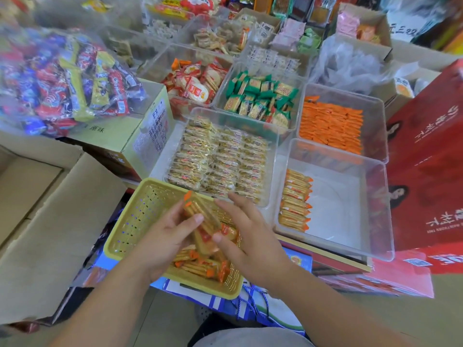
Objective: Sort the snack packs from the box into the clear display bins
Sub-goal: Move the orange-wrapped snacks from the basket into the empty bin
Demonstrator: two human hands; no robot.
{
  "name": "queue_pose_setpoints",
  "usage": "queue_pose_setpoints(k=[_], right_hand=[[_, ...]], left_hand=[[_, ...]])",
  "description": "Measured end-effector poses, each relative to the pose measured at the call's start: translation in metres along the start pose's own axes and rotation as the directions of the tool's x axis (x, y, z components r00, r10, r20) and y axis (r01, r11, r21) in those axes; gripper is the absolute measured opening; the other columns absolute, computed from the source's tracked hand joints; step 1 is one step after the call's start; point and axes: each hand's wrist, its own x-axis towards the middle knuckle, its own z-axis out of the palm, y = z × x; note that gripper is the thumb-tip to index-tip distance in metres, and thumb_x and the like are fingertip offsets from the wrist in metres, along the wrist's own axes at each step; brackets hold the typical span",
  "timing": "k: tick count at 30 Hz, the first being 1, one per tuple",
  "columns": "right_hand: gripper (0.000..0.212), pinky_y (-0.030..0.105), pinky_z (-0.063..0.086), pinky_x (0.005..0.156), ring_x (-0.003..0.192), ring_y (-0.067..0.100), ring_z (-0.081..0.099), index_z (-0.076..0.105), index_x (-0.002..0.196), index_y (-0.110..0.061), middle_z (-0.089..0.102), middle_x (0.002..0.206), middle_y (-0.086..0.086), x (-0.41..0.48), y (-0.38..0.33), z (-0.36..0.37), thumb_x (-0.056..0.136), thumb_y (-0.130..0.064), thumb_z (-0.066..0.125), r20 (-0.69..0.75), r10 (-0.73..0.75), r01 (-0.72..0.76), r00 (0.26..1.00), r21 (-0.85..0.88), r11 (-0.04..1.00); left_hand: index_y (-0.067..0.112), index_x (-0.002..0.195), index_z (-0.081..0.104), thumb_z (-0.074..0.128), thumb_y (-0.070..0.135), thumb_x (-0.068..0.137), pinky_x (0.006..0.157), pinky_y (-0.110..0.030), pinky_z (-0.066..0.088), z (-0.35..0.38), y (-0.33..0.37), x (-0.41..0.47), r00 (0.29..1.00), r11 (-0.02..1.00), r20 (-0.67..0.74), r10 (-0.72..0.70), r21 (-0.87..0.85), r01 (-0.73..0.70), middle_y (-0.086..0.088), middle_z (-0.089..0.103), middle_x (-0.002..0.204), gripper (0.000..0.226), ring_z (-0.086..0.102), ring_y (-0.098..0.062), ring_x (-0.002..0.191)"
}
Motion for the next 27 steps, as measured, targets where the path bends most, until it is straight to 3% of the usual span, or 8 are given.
queue_pose_setpoints(k=[3, 5, 8, 12, 15, 17, 20, 27], right_hand=[[0.055, 0.026, 0.039, 0.111, 0.138, 0.007, 0.039, 0.042, 0.15, -0.037, 0.04, 0.152, -0.01, -0.001, 0.007, -0.018, 0.098, -0.04, 0.059, 0.055, -0.081, 0.078, 0.995, 0.058, 0.995], [0.051, 0.027, 0.043, 0.106, 0.128, 0.008, 0.049, 0.049, 0.148, -0.03, 0.05, 0.142, -0.007, -0.005, 0.021, -0.028, 0.098, -0.028, 0.061, 0.031, -0.093, 0.09, 0.995, 0.07, 0.993], [0.046, 0.031, 0.047, 0.099, 0.118, 0.012, 0.054, 0.055, 0.144, -0.025, 0.054, 0.132, -0.004, -0.015, 0.05, -0.045, 0.098, -0.022, 0.061, 0.005, -0.094, 0.093, 0.996, 0.105, 0.99], [0.046, 0.035, 0.051, 0.09, 0.106, 0.013, 0.055, 0.055, 0.142, -0.03, 0.052, 0.124, -0.007, -0.027, 0.094, -0.072, 0.097, -0.034, 0.061, 0.022, -0.08, 0.079, 0.997, 0.043, 0.996], [0.063, 0.036, 0.052, 0.091, 0.113, 0.017, 0.055, 0.049, 0.144, -0.032, 0.05, 0.129, -0.004, -0.034, 0.122, -0.093, 0.087, -0.048, 0.07, 0.075, -0.131, 0.132, 0.989, -0.003, 0.991], [0.082, 0.036, 0.054, 0.091, 0.117, 0.021, 0.055, 0.038, 0.146, -0.036, 0.045, 0.137, -0.002, -0.038, 0.14, -0.105, 0.076, -0.051, 0.079, 0.12, -0.145, 0.153, 0.982, -0.067, 0.986], [0.084, 0.036, 0.056, 0.086, 0.118, 0.027, 0.059, 0.041, 0.145, -0.032, 0.044, 0.145, 0.004, -0.043, 0.165, -0.121, 0.073, -0.041, 0.084, 0.076, -0.155, 0.166, 0.985, -0.165, 0.972], [0.067, 0.031, 0.06, 0.061, 0.093, 0.021, 0.07, 0.065, 0.131, -0.022, 0.067, 0.124, -0.003, -0.035, 0.209, -0.153, 0.07, -0.042, 0.086, -0.084, -0.22, 0.184, 0.972, -0.311, 0.932]], left_hand=[[0.016, 0.112, 0.073, 0.072, 0.026, 0.086, 0.069, -0.037, 0.059, 0.036, -0.011, 0.004, 1.0, 0.98, -0.015, -0.021, -0.198, 0.018, -0.013, 0.073, 0.105, 0.029, 0.071, -0.024, 0.091], [0.016, 0.105, 0.077, 0.068, 0.021, 0.086, 0.07, -0.039, 0.06, 0.06, -0.021, 0.011, 0.998, 0.962, -0.054, -0.022, -0.274, 0.007, -0.014, 0.074, 0.103, 0.021, 0.071, -0.024, 0.089], [0.012, 0.106, 0.074, 0.073, 0.032, 0.087, 0.073, -0.044, 0.061, 0.096, -0.03, 0.023, 0.988, 0.921, -0.14, -0.058, -0.389, -0.001, -0.016, 0.072, 0.106, 0.027, 0.072, -0.025, 0.09], [0.021, 0.091, 0.077, 0.07, 0.024, 0.089, 0.059, -0.036, 0.059, 0.146, -0.04, 0.042, 0.941, 0.925, -0.326, -0.086, -0.378, -0.046, -0.011, 0.074, 0.089, 0.008, 0.072, -0.02, 0.075], [0.018, 0.111, 0.068, 0.061, 0.009, 0.098, 0.05, -0.035, 0.056, 0.182, -0.048, 0.06, 0.884, 0.94, -0.451, -0.124, -0.34, -0.041, -0.009, 0.073, 0.08, 0.018, 0.07, -0.019, 0.065], [0.022, 0.115, 0.065, 0.058, 0.007, 0.1, 0.054, -0.038, 0.059, 0.202, -0.05, 0.071, 0.859, 0.943, -0.496, -0.131, -0.331, -0.047, -0.008, 0.073, 0.077, 0.023, 0.07, -0.02, 0.062], [0.035, 0.116, 0.066, 0.059, 0.007, 0.1, 0.062, -0.047, 0.063, 0.227, -0.052, 0.085, 0.858, 0.957, -0.5, -0.122, -0.287, -0.032, -0.012, 0.076, 0.083, 0.033, 0.074, -0.025, 0.07], [0.016, 0.111, 0.068, 0.066, 0.013, 0.097, 0.058, -0.038, 0.06, 0.265, -0.049, 0.126, 0.865, 0.978, -0.464, -0.19, -0.172, 0.122, -0.003, 0.074, 0.074, 0.014, 0.072, -0.017, 0.068]])
